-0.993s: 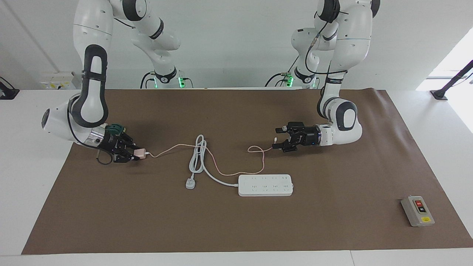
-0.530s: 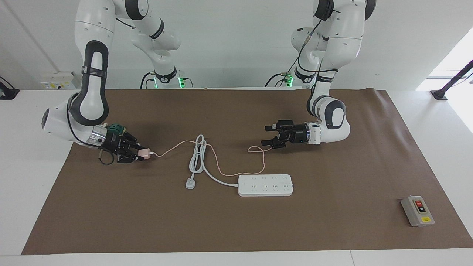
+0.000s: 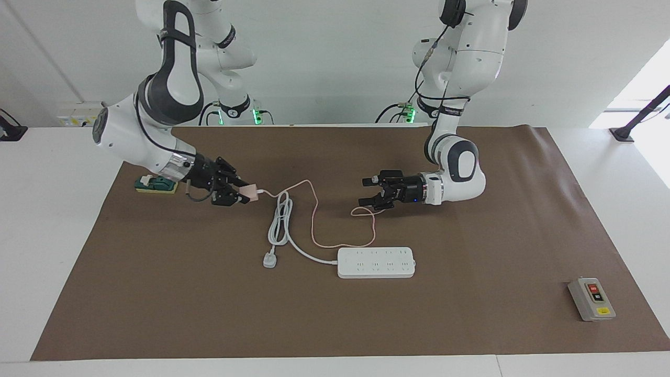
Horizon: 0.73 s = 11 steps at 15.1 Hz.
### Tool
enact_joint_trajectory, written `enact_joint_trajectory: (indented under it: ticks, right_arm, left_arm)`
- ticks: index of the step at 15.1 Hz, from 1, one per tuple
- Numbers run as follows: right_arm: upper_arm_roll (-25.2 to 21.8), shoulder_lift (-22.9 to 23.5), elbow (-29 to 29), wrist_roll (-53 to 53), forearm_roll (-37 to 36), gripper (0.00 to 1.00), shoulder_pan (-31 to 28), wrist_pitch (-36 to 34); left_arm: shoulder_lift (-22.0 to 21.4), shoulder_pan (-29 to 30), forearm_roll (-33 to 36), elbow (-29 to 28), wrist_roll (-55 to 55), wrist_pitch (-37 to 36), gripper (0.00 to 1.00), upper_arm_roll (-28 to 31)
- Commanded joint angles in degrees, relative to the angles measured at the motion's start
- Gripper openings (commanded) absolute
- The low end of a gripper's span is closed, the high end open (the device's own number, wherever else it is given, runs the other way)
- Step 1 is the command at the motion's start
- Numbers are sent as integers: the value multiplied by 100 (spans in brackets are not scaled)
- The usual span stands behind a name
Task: Plug charger into power strip
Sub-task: 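Grasp the pink charger with the right gripper and lift it toward center, then carry the pink charger with the right gripper toward the left gripper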
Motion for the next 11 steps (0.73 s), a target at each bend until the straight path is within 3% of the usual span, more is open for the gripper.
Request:
enact_joint_trajectory:
  ticks: [1, 2, 6, 11]
  right_arm:
    - [-8, -537, -161, 0, 454, 0, 76, -343]
    - [-17, -565, -152, 18, 605, 0, 329, -282]
    - [-8, -530, -196, 579, 1071, 0, 1297, 1061]
    - [-17, -556, -310, 852, 1265, 0, 1895, 1457]
  left_arm:
    - [87, -119, -178, 121, -113, 79, 100, 61]
    - [105, -119, -178, 139, -113, 61, 100, 61]
    - [114, -67, -170, 122, -95, 44, 100, 70]
    - [123, 73, -143, 78, -60, 35, 100, 88]
